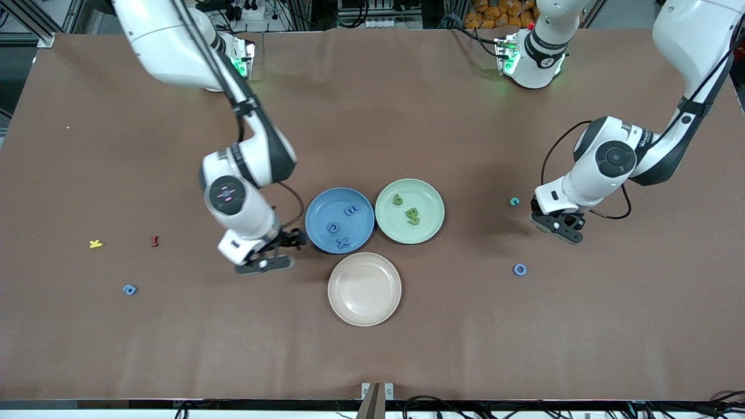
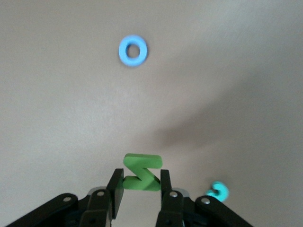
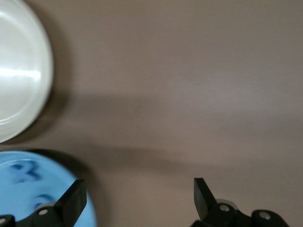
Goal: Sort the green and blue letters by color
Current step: 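Place the green z on the green plate while the right grasps blue a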
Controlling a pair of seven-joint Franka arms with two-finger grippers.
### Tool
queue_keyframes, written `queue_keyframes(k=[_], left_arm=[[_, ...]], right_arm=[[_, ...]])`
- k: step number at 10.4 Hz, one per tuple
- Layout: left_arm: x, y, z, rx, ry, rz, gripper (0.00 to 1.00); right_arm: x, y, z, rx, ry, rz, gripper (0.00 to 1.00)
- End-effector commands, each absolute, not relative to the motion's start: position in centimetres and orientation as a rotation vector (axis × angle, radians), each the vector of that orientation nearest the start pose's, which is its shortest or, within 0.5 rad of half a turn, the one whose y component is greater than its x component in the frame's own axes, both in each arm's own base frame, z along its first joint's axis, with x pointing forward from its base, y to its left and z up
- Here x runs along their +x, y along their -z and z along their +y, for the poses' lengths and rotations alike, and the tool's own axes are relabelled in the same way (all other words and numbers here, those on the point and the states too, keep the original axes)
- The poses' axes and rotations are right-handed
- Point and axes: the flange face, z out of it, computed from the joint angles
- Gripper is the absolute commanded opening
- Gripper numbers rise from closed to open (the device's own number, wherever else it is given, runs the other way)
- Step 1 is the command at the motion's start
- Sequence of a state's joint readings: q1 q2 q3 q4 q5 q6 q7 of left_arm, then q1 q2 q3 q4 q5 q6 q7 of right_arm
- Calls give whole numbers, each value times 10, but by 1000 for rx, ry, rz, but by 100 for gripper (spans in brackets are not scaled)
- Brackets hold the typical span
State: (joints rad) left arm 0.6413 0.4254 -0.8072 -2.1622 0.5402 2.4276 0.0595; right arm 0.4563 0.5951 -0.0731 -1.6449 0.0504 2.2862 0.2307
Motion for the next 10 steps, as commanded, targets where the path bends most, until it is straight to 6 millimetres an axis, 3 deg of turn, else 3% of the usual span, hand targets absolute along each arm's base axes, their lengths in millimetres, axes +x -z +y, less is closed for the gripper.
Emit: queue_keyframes(k=[1,2,4,6,8,10], left_arm=[[572,-320,-161,-3064,-51,706,0],[568,-328,-192,-3084,-52,637,0],[547,-330,-266,-3142,-61,472,0],[515,-319,-340,-3177,-105,327,0],[501,-300,-376,-3165,-132,280,0],[487,-272,-414,-3120,-129,254,0]], right_arm=[[678,-306,156,-3132,-29,-162,100],[691,-311,116,-3134,-26,-73,100],[706,-297,45,-3139,-25,4,100],[720,-286,-16,-3139,-6,70,100],[723,-271,-74,-3136,38,194,100],[729,-263,-104,-3135,54,260,100]])
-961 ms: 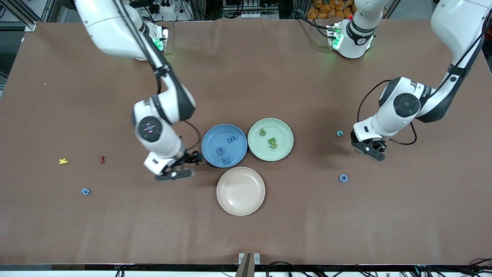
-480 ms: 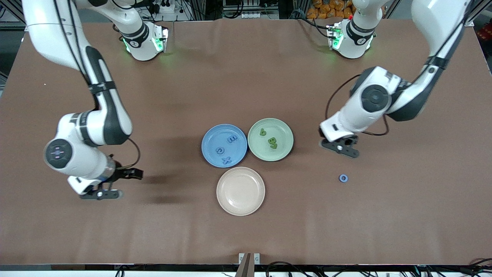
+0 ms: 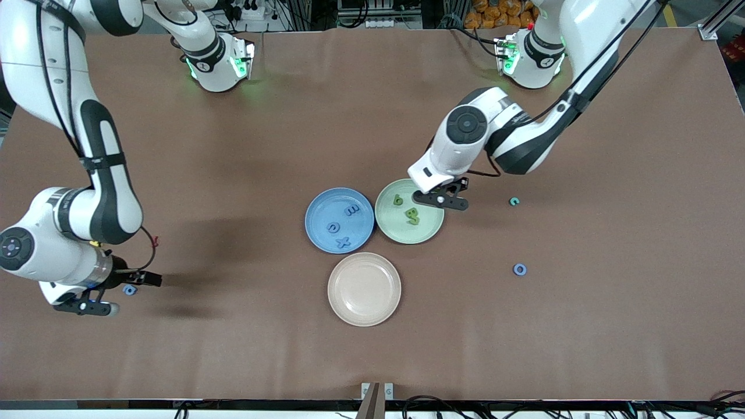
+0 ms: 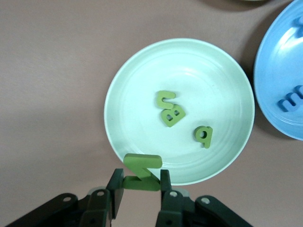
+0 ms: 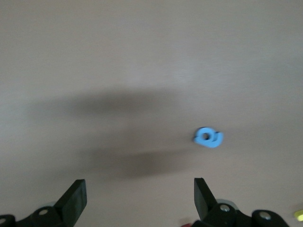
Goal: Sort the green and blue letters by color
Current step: 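Place the green z on the green plate while the right grasps blue a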
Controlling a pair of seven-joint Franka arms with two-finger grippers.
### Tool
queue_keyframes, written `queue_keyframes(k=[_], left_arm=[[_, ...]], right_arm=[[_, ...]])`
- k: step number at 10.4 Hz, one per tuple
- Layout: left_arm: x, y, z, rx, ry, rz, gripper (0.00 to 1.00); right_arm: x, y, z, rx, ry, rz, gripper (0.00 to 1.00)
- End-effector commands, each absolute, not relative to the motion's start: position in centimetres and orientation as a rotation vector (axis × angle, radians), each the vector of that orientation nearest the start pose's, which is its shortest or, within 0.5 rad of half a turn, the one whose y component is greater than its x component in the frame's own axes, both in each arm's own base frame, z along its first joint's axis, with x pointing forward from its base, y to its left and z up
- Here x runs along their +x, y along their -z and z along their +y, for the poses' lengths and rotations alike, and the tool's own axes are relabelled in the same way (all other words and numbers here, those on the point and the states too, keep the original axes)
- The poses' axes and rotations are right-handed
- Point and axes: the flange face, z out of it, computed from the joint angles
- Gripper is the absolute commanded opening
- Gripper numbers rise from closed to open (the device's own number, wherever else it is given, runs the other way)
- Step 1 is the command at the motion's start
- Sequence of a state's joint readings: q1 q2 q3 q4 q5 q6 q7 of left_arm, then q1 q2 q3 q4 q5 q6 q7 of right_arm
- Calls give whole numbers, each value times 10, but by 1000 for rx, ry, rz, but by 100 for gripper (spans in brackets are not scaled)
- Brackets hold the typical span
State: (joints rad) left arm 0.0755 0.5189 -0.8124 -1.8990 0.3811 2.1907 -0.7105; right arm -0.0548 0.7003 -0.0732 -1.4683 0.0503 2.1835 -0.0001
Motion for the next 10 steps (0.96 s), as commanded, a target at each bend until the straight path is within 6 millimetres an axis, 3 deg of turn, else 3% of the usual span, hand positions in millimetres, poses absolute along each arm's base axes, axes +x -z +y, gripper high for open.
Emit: queue_keyframes(k=[1,3,4,7,9,10], left_arm=[[485,-253,-425,-3093,-135,244,0],[483,-223,-444,-3062,-149,266,0],[479,-214,-452,-3047,-145,280,0],[473,-183,-456,-3034,-174,297,0],[471,-183,-460,-3034,-170,304,0],[474,-186,-457,-3039,-165,293,31]], right_arm=[[729,-256,-116,-3133,50,289,100],[729,-237,-140,-3136,78,330,100],[729,-226,-141,-3137,83,334,100],[726,-194,-157,-3137,104,364,100],[727,-188,-158,-3139,118,368,100],[727,-185,-159,-3140,130,368,100]])
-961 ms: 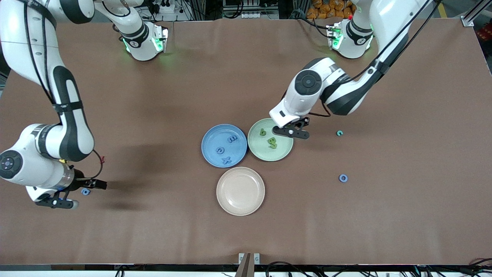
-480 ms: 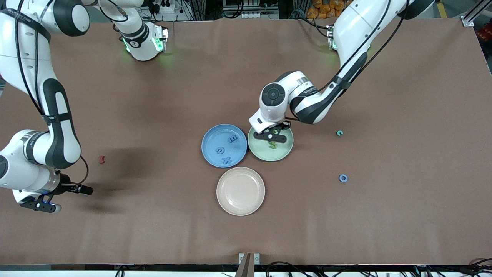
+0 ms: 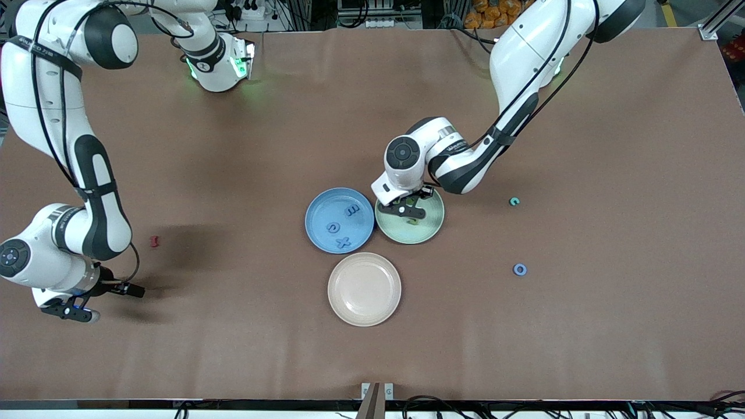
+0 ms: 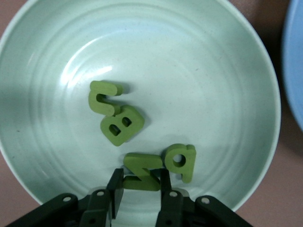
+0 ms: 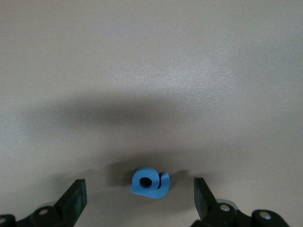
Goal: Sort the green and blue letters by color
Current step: 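Place the green z on the green plate while the right grasps blue a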
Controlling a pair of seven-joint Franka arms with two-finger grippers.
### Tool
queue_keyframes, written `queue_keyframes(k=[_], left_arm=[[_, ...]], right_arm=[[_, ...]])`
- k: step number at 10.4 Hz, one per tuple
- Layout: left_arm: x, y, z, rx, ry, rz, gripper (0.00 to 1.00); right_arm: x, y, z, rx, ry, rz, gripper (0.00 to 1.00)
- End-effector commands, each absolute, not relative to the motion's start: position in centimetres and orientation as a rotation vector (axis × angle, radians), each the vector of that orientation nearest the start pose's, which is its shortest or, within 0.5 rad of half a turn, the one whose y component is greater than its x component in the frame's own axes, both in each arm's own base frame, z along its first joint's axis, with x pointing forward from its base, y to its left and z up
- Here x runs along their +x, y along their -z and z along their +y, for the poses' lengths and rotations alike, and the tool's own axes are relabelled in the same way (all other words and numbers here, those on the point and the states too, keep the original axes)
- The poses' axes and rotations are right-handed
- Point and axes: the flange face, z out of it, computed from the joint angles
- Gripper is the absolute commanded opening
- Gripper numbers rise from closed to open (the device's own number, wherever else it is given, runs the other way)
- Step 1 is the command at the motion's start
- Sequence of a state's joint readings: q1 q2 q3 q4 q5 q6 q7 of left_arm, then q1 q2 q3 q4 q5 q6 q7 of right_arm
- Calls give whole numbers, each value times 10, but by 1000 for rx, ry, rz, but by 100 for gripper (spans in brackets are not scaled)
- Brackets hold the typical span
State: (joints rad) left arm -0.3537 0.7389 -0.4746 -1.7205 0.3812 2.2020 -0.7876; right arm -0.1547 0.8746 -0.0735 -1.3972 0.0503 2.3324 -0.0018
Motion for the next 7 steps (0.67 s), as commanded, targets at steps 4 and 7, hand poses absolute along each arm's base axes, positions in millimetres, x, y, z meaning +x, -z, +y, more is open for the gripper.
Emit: queue_keyframes(k=[4,7], left_arm=[[516,-285,-426,-3053,35,213,100],[573,-387,-362,-3069,203,104,100]], right_arm=[[725,-176,-164,-3141,154,375,70],[723,-172,-174,-3142,178,352,33]])
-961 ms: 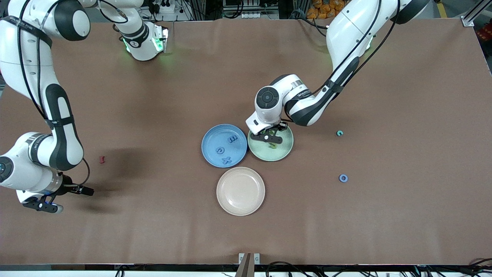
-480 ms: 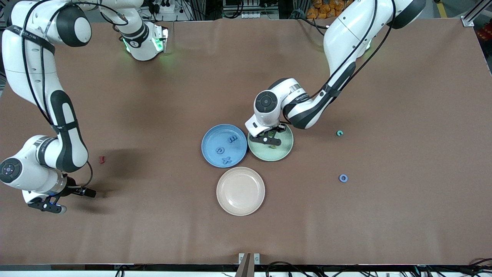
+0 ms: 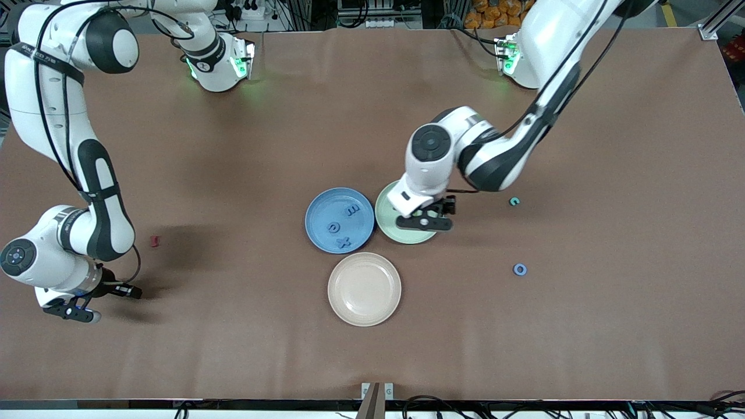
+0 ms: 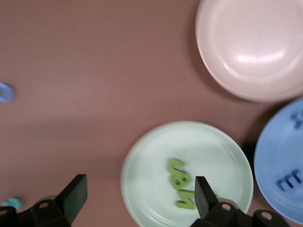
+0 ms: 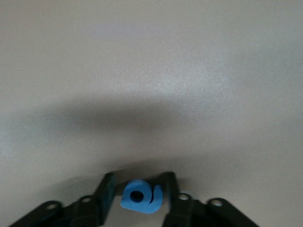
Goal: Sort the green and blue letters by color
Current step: 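Return the left arm to rest while the right carries blue a over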
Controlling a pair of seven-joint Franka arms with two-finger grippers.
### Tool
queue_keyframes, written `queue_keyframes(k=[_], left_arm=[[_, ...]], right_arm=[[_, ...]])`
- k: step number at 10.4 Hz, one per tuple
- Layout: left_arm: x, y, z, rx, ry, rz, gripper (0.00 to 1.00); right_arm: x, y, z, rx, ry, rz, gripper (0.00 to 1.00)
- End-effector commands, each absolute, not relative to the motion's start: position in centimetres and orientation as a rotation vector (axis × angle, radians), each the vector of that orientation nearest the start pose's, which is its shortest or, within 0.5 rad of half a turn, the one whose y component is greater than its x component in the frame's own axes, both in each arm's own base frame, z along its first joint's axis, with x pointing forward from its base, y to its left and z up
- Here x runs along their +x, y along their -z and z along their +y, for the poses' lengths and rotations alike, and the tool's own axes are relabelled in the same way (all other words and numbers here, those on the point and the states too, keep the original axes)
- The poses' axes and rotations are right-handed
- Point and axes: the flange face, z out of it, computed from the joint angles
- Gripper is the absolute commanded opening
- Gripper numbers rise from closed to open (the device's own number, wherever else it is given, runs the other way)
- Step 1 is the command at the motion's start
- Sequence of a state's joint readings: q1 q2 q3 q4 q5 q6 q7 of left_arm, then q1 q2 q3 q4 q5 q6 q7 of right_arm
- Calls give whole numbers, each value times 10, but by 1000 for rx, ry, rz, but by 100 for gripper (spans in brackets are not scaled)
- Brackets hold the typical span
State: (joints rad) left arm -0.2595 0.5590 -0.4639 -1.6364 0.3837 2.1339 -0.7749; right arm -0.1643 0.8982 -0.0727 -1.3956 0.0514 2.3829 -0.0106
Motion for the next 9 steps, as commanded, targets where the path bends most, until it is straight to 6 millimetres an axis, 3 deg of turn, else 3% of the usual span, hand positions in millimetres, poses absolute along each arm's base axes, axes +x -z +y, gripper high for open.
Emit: queue_keyframes(k=[1,3,4,7,9], left_arm=[[582,-412,-344,-3059,239,82,100],[594,-465,-295,-3022,276,-48,100],[599,-485,-269,-3020,266,-100,100],[598,-544,-227,-3079,314,-192,100],[588,-571,-191,-3060,254,-36,100]], right_arm=[[724,-173,-175,-3142,195,351,21],[724,-172,-174,-3142,193,351,14],[727,-182,-167,-3143,200,333,12],[740,-236,-99,-3085,182,281,10],[736,-266,-57,-3071,121,276,10]])
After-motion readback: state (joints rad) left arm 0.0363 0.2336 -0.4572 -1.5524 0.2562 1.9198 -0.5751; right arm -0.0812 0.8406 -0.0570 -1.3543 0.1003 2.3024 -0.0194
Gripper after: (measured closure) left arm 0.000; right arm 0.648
